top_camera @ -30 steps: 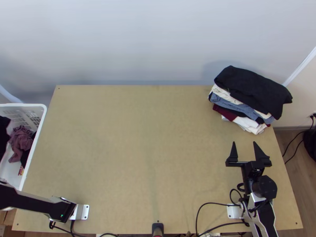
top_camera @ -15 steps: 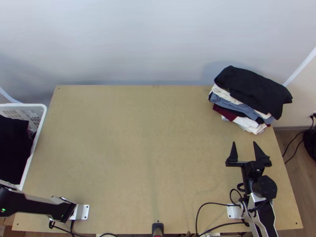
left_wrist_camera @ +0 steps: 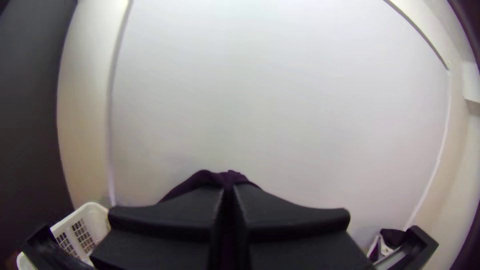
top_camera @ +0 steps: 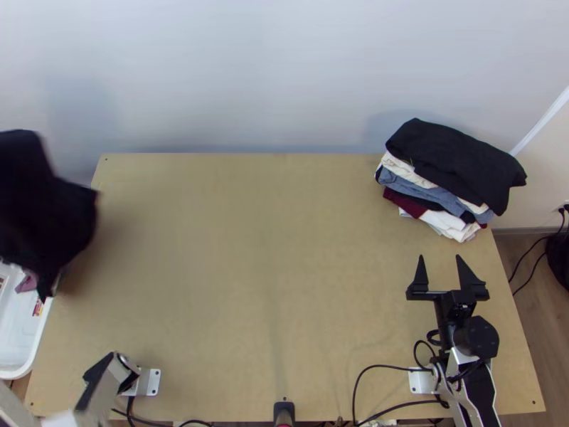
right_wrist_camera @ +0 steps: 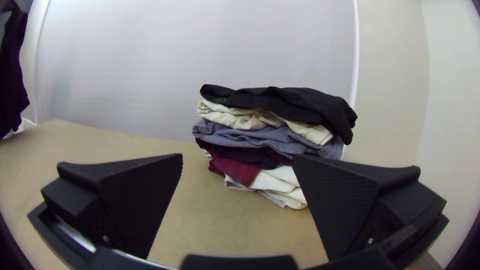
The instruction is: Fold the t-shirt
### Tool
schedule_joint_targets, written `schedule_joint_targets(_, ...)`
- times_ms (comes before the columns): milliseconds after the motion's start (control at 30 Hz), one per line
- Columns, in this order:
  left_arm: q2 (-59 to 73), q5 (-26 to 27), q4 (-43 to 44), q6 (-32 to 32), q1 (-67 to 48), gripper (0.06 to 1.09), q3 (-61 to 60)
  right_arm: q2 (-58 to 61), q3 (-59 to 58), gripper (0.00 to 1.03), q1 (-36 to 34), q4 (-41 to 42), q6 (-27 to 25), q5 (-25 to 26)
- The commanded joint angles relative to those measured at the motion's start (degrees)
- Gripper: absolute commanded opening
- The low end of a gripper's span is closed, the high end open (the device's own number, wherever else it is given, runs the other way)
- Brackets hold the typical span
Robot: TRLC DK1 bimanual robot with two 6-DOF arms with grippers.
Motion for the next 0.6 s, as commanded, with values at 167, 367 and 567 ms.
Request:
schedule_joint_targets(167,-5.32,-5.15,7.49,-10.52,-20.0,0.09,-2.96,-0.23,-0.6,0.99,-0.16,-0.5,-0.85,0.18)
schedule_joint_targets(367,-1.63,-26.24,9.78,-9.64,-46.54,0.09,-3.23,-0.23,-0.6,0.99,-0.16,-0.5,-0.85,0.18)
schedule_joint_targets(567,2.15,-41.62,16.64,-6.48,-69.83,0.09,-9.11,-0.23,-0.6,0.99,-0.16,-0.5,-0.85,0.18)
